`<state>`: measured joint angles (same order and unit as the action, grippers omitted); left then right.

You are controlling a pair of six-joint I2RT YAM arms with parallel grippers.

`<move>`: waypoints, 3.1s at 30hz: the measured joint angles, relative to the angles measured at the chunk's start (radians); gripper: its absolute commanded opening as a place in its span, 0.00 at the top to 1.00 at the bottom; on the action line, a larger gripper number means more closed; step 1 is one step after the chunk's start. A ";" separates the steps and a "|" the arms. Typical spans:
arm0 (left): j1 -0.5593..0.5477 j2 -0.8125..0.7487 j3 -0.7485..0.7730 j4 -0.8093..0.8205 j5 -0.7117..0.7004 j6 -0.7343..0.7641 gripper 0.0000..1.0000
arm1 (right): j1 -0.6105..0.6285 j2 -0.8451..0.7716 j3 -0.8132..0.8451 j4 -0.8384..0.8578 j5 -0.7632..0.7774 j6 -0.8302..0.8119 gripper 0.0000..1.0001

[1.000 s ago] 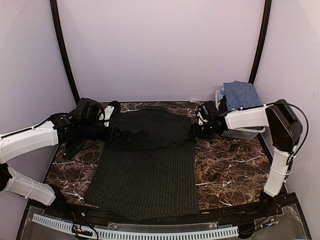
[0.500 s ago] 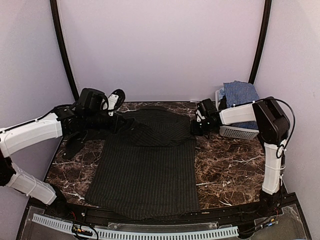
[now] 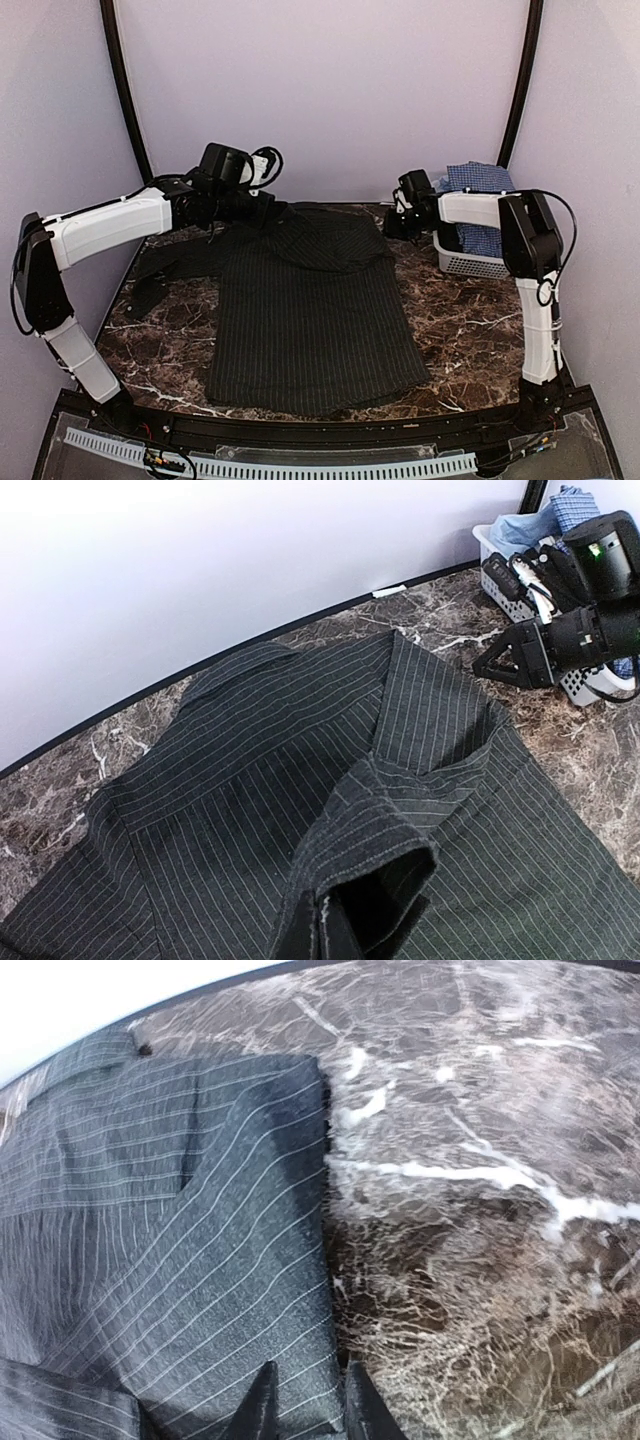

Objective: Fold and stack the long sleeve shirts
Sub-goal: Move the flattened shirt to the center of the board, then pick up the flattened shirt from the center of the board.

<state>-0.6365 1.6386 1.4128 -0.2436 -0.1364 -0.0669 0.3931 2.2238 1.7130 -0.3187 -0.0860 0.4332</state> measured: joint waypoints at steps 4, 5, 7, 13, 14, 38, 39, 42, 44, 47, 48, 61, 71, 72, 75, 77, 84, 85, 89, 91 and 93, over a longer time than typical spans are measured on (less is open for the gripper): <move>0.001 0.053 0.031 -0.008 -0.003 0.005 1.00 | 0.001 -0.016 -0.006 -0.021 0.002 -0.011 0.54; 0.002 0.058 0.033 -0.013 -0.001 0.007 1.00 | 0.003 -0.032 -0.032 -0.021 0.001 -0.017 0.53; 0.004 0.064 0.039 -0.025 0.006 0.010 1.00 | 0.009 -0.083 -0.096 -0.029 0.004 -0.017 0.50; 0.004 0.067 0.066 -0.045 0.049 0.019 1.00 | 0.053 -0.297 -0.296 -0.043 0.031 -0.011 0.49; 0.004 0.067 0.069 -0.048 0.060 0.019 1.00 | 0.066 -0.335 -0.332 -0.032 0.035 -0.006 0.49; 0.005 -0.006 0.038 -0.082 0.212 -0.034 1.00 | 0.455 -0.920 -1.065 -0.083 0.123 0.411 0.50; 0.005 -0.006 0.037 -0.082 0.212 -0.034 1.00 | 0.472 -0.929 -1.078 -0.094 0.127 0.432 0.50; 0.005 -0.008 0.036 -0.082 0.215 -0.034 1.00 | 0.515 -0.950 -1.107 -0.108 0.135 0.494 0.50; 0.005 -0.011 0.034 -0.082 0.215 -0.034 1.00 | 0.533 -0.956 -1.125 -0.108 0.136 0.528 0.50; 0.005 -0.016 0.030 -0.083 0.215 -0.034 1.00 | 0.552 -0.959 -1.155 -0.117 0.136 0.573 0.50; 0.005 -0.017 0.030 -0.083 0.215 -0.034 1.00 | 0.556 -0.963 -1.162 -0.119 0.137 0.584 0.49; 0.005 -0.017 0.026 -0.087 0.214 -0.034 1.00 | 0.573 -1.029 -1.214 -0.106 0.116 0.655 0.59; 0.005 -0.019 0.026 -0.086 0.198 -0.034 1.00 | 0.583 -1.095 -1.222 -0.168 0.078 0.673 0.82; 0.005 -0.021 0.026 -0.085 0.195 -0.034 1.00 | 0.583 -1.099 -1.221 -0.171 0.078 0.674 0.84; 0.005 -0.025 0.026 -0.074 0.181 -0.034 1.00 | 0.583 -1.098 -1.209 -0.185 0.079 0.670 0.94; 0.005 -0.029 0.026 -0.067 0.174 -0.034 1.00 | 0.583 -1.089 -1.189 -0.192 0.079 0.661 1.00; 0.005 -0.050 0.026 -0.060 0.040 -0.042 1.00 | 0.585 -1.070 -1.067 -0.246 0.137 0.620 1.00; 0.005 -0.055 0.025 -0.057 0.011 -0.043 1.00 | 0.586 -1.068 -1.046 -0.251 0.147 0.610 1.00; 0.005 -0.080 0.024 -0.026 -0.109 -0.042 1.00 | 0.610 -1.025 -0.964 -0.257 0.174 0.562 1.00; 0.008 -0.087 0.026 -0.005 -0.169 -0.036 1.00 | 0.639 -0.973 -0.914 -0.256 0.186 0.529 1.00; 0.011 -0.087 0.033 0.011 -0.218 -0.029 1.00 | 0.671 -0.917 -0.871 -0.252 0.191 0.500 1.00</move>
<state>-0.6250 1.5520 1.4460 -0.2329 -0.3542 -0.0963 1.0641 1.3071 0.8421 -0.5709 0.1051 0.9329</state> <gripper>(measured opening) 0.005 0.004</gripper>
